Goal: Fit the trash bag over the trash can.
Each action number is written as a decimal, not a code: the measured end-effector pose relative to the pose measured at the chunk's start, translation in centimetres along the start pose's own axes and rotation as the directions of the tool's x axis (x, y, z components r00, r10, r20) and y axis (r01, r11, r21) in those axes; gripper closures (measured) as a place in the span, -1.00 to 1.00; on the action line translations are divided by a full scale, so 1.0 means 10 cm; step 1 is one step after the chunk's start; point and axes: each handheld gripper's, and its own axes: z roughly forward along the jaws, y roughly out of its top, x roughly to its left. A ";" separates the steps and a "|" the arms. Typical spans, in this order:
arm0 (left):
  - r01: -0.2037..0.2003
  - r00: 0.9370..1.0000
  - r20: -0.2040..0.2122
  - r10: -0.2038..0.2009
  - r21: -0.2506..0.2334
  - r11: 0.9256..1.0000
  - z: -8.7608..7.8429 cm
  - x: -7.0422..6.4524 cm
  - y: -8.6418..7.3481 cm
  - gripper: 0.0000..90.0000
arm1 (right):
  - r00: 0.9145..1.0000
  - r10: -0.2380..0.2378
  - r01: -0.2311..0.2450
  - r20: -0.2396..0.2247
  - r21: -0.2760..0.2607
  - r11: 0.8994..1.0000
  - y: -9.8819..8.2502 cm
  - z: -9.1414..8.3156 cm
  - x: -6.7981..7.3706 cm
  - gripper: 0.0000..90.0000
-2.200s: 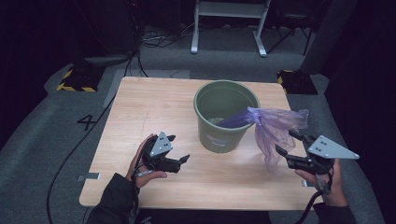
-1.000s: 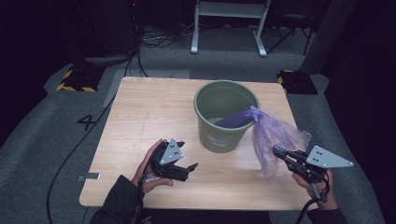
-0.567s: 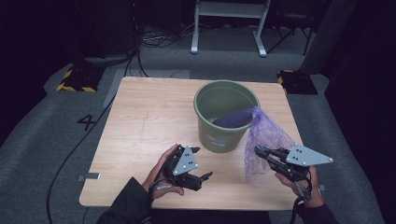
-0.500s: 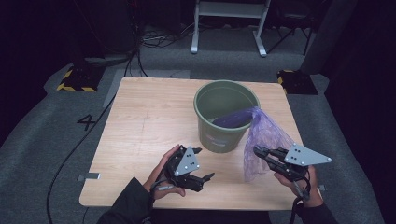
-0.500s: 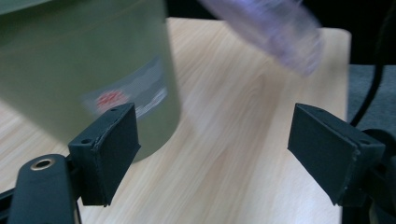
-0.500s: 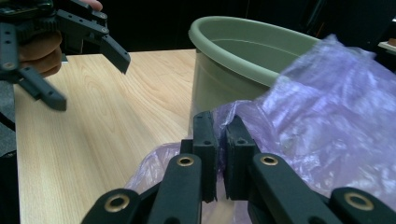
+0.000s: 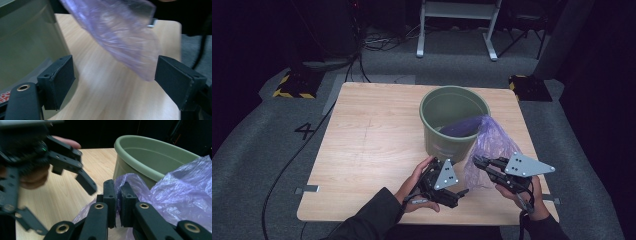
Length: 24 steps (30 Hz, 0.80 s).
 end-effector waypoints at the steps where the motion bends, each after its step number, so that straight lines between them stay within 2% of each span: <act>1: 0.005 1.000 -0.002 -0.005 0.003 1.000 0.03 0.01 0.00 -0.65 | 1.000 0.002 -0.002 -0.002 -0.004 1.000 0.01 -0.01 0.00 0.90; 2: -0.001 1.000 -0.018 0.001 0.008 1.000 0.05 0.01 0.00 -0.65 | 1.000 0.003 -0.003 -0.003 -0.009 1.000 0.02 -0.01 0.00 0.88; 5: -0.025 0.999 -0.022 0.025 0.008 1.000 0.07 -0.01 0.00 -0.59 | 1.000 0.001 -0.002 -0.013 -0.020 1.000 0.05 -0.03 0.01 0.88; 6: -0.030 0.999 -0.033 0.030 0.006 1.000 0.07 -0.02 0.00 -0.43 | 1.000 0.002 -0.002 -0.016 -0.021 1.000 0.05 -0.03 0.01 0.88; 9: -0.021 0.999 -0.039 0.021 -0.010 1.000 0.08 0.00 0.01 -0.31 | 0.999 0.013 -0.014 -0.037 -0.035 0.999 0.08 -0.03 0.01 0.87; 10: -0.027 0.999 -0.038 0.026 -0.013 1.000 0.09 0.00 0.02 -0.13 | 0.999 0.013 -0.014 -0.043 -0.038 0.999 0.09 -0.03 0.01 0.86; 12: -0.034 0.999 -0.041 0.034 -0.013 0.999 0.11 0.01 0.02 0.07 | 0.999 0.009 -0.011 -0.042 -0.036 0.999 0.10 -0.03 0.02 0.84; 14: -0.039 0.999 -0.029 0.039 -0.014 0.999 0.12 0.03 0.02 0.14 | 0.999 0.010 -0.012 -0.044 -0.038 0.999 0.10 -0.03 0.02 0.84; 15: -0.042 0.999 -0.028 0.042 -0.015 0.999 0.13 0.04 0.02 0.28 | 0.999 0.012 -0.014 -0.048 -0.039 0.999 0.10 -0.03 0.02 0.84; 16: -0.044 0.999 -0.027 0.044 -0.014 0.999 0.13 0.04 0.02 0.51 | 0.999 0.012 -0.014 -0.044 -0.040 0.999 0.10 -0.03 0.02 0.82; 17: -0.051 0.999 -0.008 0.051 -0.023 0.998 0.13 0.07 0.02 0.58 | 0.999 0.013 -0.015 -0.044 -0.041 0.999 0.10 -0.03 0.02 0.81; 19: -0.050 0.999 -0.002 0.050 -0.029 0.998 0.13 0.10 0.02 0.65 | 0.999 0.015 -0.017 -0.045 -0.042 0.999 0.10 -0.04 0.02 0.78; 20: -0.049 0.999 0.008 0.050 -0.039 0.998 0.11 0.13 0.02 0.85 | 0.999 0.017 -0.018 -0.036 -0.040 0.999 0.09 -0.04 0.02 0.62; 21: -0.049 0.999 0.008 0.050 -0.039 0.998 0.11 0.13 0.02 0.93 | 0.999 0.021 -0.023 -0.034 -0.041 0.999 0.09 -0.04 0.01 0.49; 22: -0.052 0.999 0.003 0.052 -0.046 0.998 0.10 0.15 0.02 0.97 | 0.999 0.026 -0.027 -0.028 -0.040 0.999 0.09 -0.05 0.01 0.34; 23: -0.046 0.999 0.007 0.046 -0.060 0.997 0.08 0.17 0.01 0.97 | 0.999 0.026 -0.027 -0.028 -0.040 0.999 0.09 -0.05 0.01 0.34; 24: -0.045 0.999 0.004 0.046 -0.065 0.997 0.07 0.19 0.01 0.99 | 0.999 0.032 -0.033 -0.022 -0.042 0.999 0.09 -0.06 0.00 0.19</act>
